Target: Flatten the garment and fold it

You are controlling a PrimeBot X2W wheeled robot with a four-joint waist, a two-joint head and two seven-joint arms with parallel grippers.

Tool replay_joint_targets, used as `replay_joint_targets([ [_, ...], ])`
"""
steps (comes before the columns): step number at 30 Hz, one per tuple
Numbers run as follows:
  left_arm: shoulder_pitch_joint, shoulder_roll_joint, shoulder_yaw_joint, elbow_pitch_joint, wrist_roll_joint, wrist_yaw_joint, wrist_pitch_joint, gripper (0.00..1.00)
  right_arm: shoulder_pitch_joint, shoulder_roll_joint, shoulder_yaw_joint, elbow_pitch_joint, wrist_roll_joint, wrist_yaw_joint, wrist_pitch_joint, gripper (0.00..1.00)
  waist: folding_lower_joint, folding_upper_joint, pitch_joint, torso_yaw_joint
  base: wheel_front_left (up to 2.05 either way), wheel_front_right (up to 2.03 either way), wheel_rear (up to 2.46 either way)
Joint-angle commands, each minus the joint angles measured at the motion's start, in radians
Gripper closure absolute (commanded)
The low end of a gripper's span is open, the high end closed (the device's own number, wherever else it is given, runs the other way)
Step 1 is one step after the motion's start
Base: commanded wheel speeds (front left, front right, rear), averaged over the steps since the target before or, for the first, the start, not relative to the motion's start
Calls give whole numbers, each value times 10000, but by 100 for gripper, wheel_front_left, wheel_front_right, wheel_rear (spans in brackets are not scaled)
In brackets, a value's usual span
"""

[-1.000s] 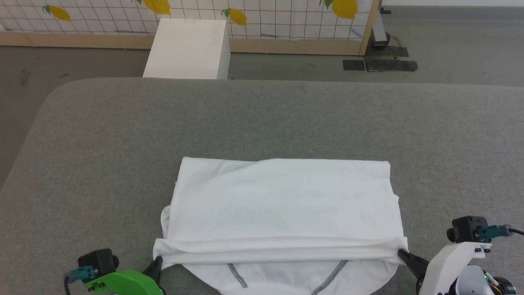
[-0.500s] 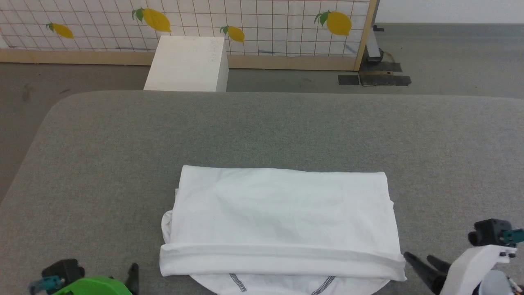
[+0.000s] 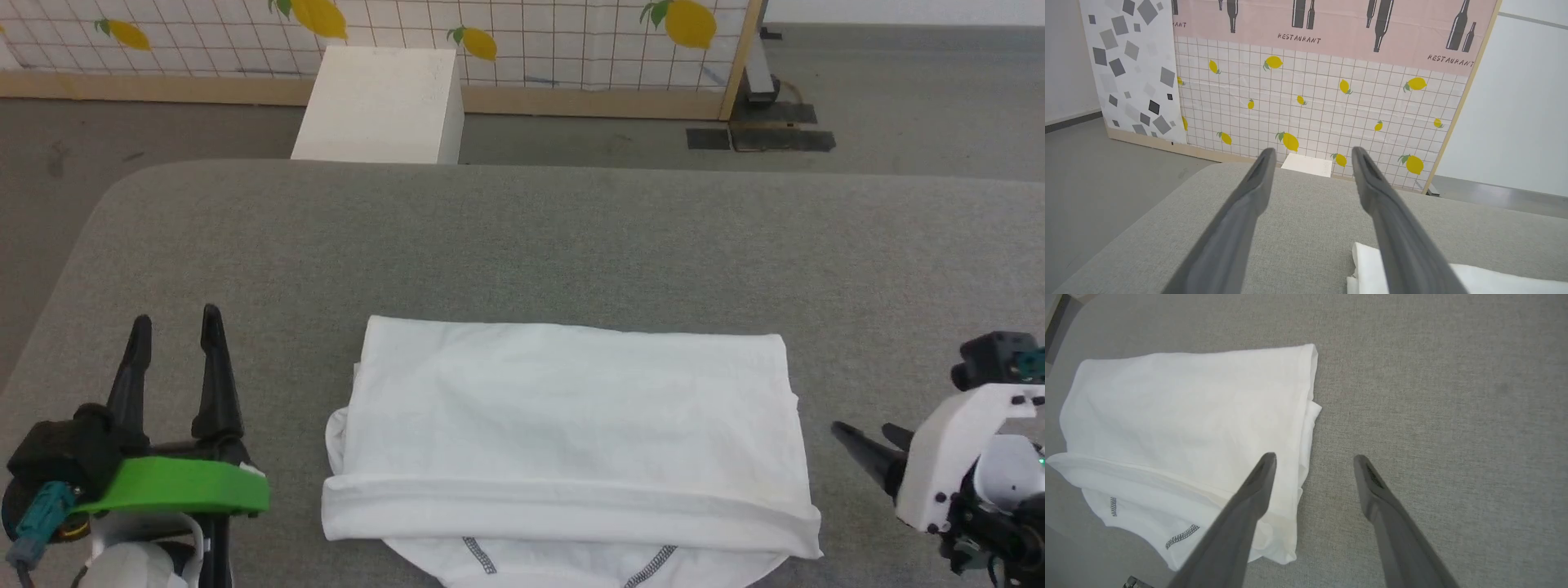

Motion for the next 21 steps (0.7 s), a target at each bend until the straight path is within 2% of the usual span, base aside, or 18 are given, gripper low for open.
replay_joint_targets([
  [1, -250, -78, 0, 70, 312, -45, -146, 0, -240, -23, 154, 231, -21, -15, 106, 0, 1, 0, 215, 84, 0, 0, 0],
  [8, -744, -760, -28, 80, 1747, -566, -267, 0, -753, -64, 929, 1427, 30, -15, 176, 0, 1, 0, 758, 344, 0, 0, 0],
  [14, -700, -1201, 89, 395, 2158, -997, -269, 0, -987, 45, 1740, 2206, 233, -15, -150, 0, 1, 0, 1016, 426, 0, 0, 0],
  [21, -652, -1628, 271, 668, 2493, -1280, -270, 0, -1328, 293, 2589, 2819, 561, -15, -705, 0, 1, 0, 1140, 450, 0, 0, 0],
])
